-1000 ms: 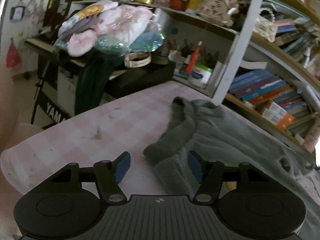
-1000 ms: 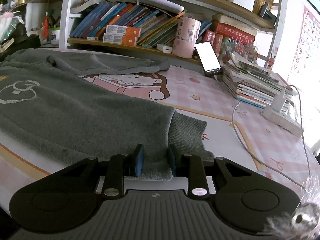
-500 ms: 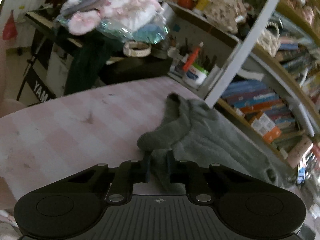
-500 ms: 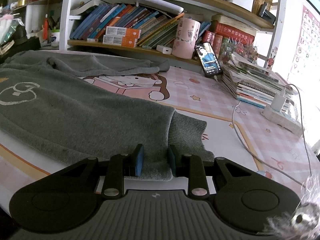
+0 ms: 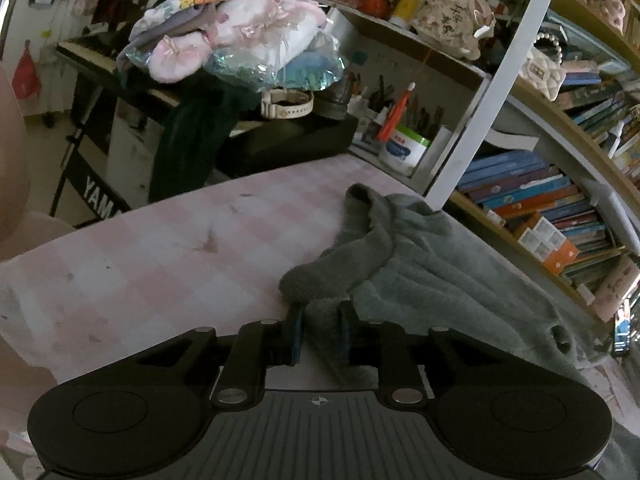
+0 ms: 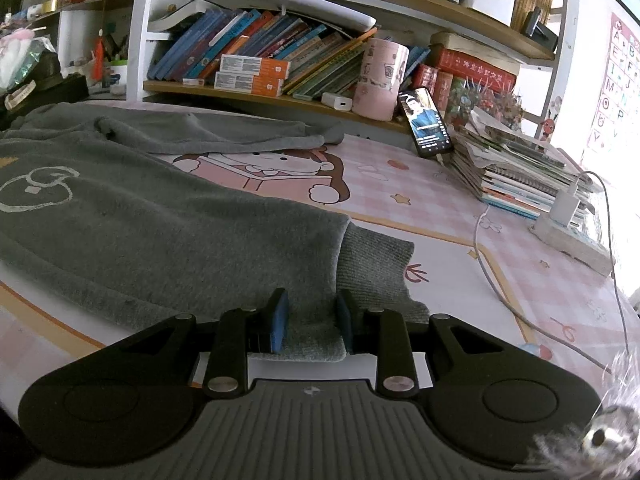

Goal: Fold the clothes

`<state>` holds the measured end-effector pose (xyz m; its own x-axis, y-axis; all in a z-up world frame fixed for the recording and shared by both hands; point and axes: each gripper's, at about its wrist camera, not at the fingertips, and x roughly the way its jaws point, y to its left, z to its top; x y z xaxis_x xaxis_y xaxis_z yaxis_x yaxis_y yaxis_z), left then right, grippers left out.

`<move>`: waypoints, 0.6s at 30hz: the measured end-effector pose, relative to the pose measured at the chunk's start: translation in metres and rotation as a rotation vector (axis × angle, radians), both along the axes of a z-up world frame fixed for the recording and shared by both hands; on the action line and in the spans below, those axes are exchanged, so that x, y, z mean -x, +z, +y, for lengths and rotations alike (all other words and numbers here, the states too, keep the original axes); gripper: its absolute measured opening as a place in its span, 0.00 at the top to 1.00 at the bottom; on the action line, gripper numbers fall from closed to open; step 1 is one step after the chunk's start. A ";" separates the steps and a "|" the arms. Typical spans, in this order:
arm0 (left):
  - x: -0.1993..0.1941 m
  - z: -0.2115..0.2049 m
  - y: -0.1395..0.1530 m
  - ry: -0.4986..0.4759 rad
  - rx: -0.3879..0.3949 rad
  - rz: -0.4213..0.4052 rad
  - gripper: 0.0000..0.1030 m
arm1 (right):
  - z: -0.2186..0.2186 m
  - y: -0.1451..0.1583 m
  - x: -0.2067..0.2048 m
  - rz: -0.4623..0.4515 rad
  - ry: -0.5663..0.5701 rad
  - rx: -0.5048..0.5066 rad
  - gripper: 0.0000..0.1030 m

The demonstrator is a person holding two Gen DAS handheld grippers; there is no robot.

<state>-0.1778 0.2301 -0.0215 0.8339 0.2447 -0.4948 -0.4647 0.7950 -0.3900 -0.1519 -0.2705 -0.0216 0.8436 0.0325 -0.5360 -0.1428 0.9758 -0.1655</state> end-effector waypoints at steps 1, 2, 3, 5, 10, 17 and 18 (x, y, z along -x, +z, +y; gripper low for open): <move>0.002 -0.002 0.003 0.009 -0.027 0.002 0.69 | 0.000 0.000 0.000 0.000 0.000 0.000 0.75; 0.004 -0.005 0.007 0.020 -0.059 0.003 0.65 | 0.000 0.000 0.000 0.000 -0.001 0.000 0.75; 0.007 -0.008 0.011 0.026 -0.088 0.002 0.62 | 0.001 0.000 0.000 -0.001 -0.001 0.001 0.75; 0.011 -0.015 0.021 0.028 -0.145 -0.009 0.51 | 0.002 0.000 0.001 -0.001 -0.003 0.003 0.75; 0.015 -0.036 0.040 -0.035 -0.215 -0.057 0.40 | 0.001 -0.001 0.001 -0.004 -0.002 -0.001 0.75; 0.009 -0.065 0.044 -0.112 -0.299 -0.047 0.13 | 0.000 -0.002 0.003 -0.008 -0.002 -0.005 0.75; 0.008 -0.068 0.043 -0.107 -0.316 -0.044 0.10 | 0.000 -0.002 0.003 -0.009 -0.002 -0.003 0.75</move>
